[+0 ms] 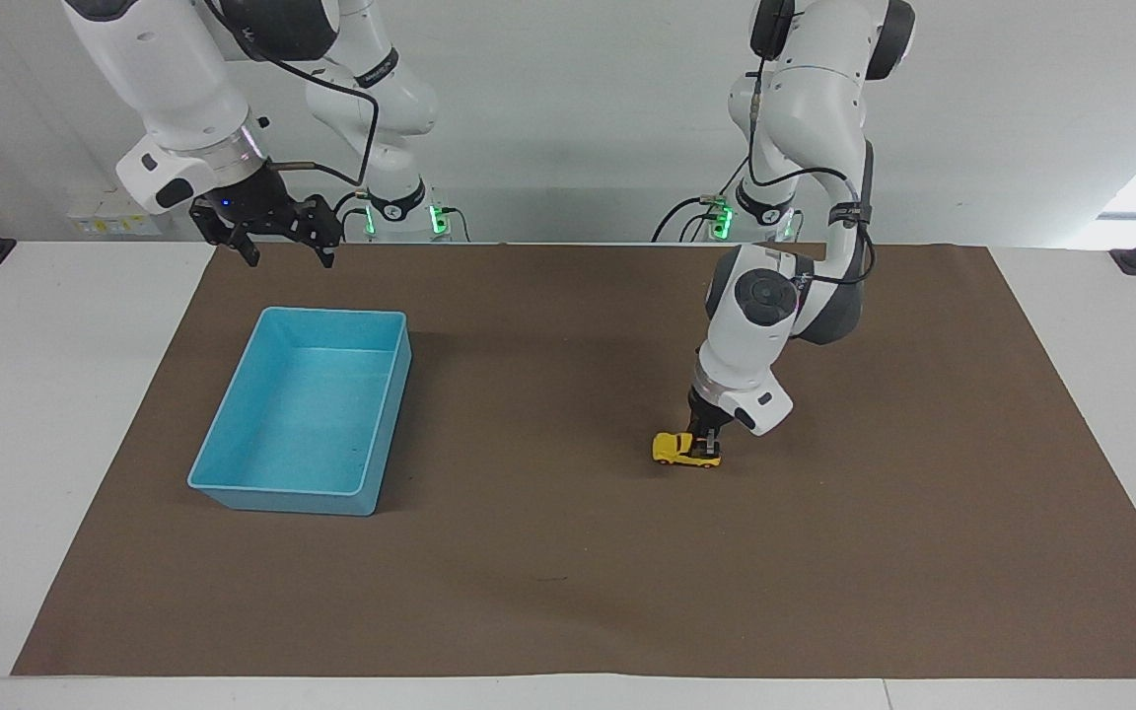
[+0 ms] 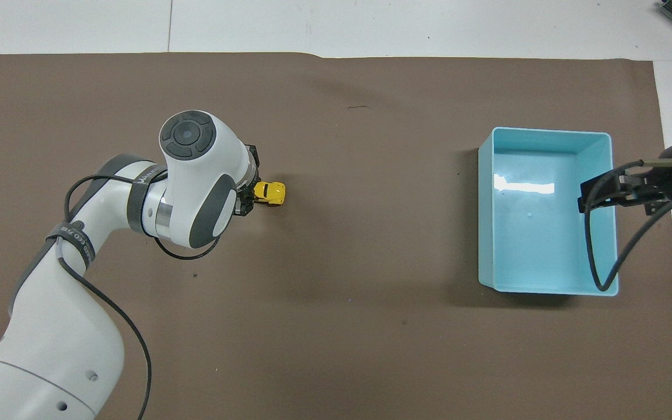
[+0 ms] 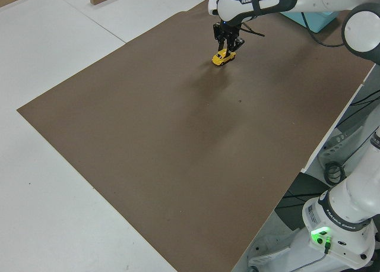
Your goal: Wind up and store yellow beetle car
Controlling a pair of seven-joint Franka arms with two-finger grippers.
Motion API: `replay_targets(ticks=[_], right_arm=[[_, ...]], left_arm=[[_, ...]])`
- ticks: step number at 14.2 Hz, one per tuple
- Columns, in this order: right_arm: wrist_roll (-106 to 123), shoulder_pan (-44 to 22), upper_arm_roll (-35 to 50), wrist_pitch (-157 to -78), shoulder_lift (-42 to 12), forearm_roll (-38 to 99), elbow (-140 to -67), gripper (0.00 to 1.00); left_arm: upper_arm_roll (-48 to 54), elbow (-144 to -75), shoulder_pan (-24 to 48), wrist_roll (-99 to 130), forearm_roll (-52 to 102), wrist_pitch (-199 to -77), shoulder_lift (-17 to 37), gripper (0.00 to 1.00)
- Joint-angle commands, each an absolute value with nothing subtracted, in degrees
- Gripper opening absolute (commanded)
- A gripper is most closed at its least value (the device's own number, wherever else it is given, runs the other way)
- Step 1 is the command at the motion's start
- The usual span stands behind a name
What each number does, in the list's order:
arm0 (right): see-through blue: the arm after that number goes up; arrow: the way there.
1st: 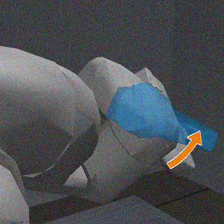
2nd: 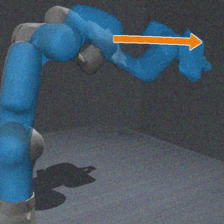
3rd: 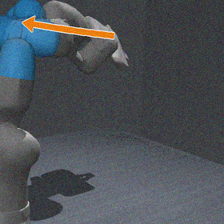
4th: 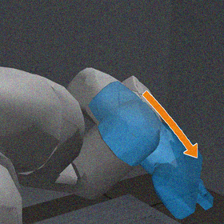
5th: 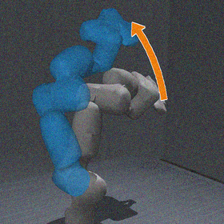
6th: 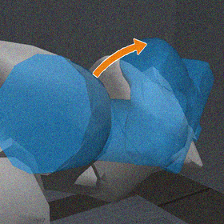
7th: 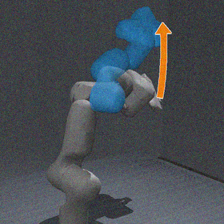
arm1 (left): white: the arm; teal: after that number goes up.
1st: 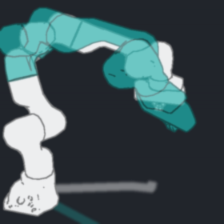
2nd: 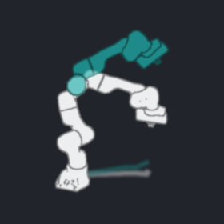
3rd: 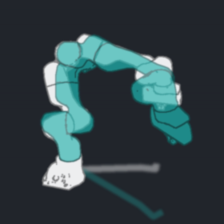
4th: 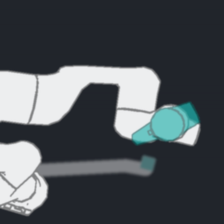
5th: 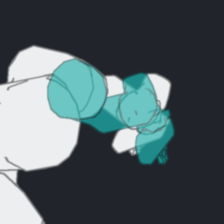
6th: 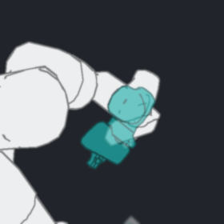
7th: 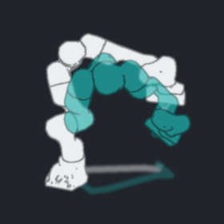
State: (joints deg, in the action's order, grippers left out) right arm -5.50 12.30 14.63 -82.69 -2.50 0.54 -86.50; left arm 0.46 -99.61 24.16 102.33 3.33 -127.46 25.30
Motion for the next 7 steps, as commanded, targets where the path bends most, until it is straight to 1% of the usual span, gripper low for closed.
replay_targets(ticks=[1,7], right_arm=[[-4.13,12.74,14.77,-82.27,-1.85,1.49,-86.66,1.00],[-4.13,12.74,14.77,-82.27,-1.85,1.49,-86.66,1.00]], left_arm=[[0.09,-101.78,22.94,101.78,3.34,-129.20,25.14,0.00],[-0.09,-102.22,18.46,100.02,3.34,-129.55,25.22,0.00]])
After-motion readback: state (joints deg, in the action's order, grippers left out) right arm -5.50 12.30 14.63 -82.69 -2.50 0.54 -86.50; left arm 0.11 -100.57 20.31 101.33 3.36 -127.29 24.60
